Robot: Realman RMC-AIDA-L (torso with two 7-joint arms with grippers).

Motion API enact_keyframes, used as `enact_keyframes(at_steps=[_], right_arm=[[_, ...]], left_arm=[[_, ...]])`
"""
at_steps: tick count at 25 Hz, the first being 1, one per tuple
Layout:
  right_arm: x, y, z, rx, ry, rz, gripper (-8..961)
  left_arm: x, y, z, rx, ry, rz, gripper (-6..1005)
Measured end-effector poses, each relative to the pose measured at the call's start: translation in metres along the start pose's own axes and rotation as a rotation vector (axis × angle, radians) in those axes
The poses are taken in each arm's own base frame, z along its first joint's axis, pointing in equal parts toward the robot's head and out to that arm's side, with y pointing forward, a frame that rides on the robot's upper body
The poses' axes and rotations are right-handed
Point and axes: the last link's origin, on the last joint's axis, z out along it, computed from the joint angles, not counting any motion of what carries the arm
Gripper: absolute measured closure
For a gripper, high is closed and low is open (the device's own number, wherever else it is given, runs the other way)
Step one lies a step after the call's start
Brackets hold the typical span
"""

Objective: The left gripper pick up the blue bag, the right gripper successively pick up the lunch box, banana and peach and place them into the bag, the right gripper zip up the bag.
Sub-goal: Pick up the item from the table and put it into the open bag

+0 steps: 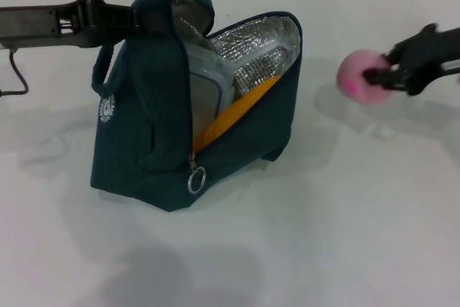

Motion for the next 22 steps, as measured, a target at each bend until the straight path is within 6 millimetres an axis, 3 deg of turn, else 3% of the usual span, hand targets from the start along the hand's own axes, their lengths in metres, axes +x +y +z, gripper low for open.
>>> enact_keyframes(at_steps=[6, 11, 16, 22], right_arm=[[-0.014, 0.002, -0.030, -0.002, -0.181, 0.037, 753], [-0.029, 0.010, -0.042, -0.076, -0.384, 0.092, 790], [-0.034, 0.019, -0.037, -0.212, -0.544, 0.138, 813], [-0.038, 0.037, -0.007, -0.401, -0.527, 0.149, 836]], left_arm=[[-0.003, 0.000, 0.000, -0.005, -0.005, -0.007, 951], [-0.007, -0.002, -0.001, 0.002, -0.007, -0.014, 951], [-0.008, -0.003, 0.001, 0.003, -0.002, -0.010, 951], [-0.009, -0.004, 0.006, -0.011, -0.006, -0.022, 951]])
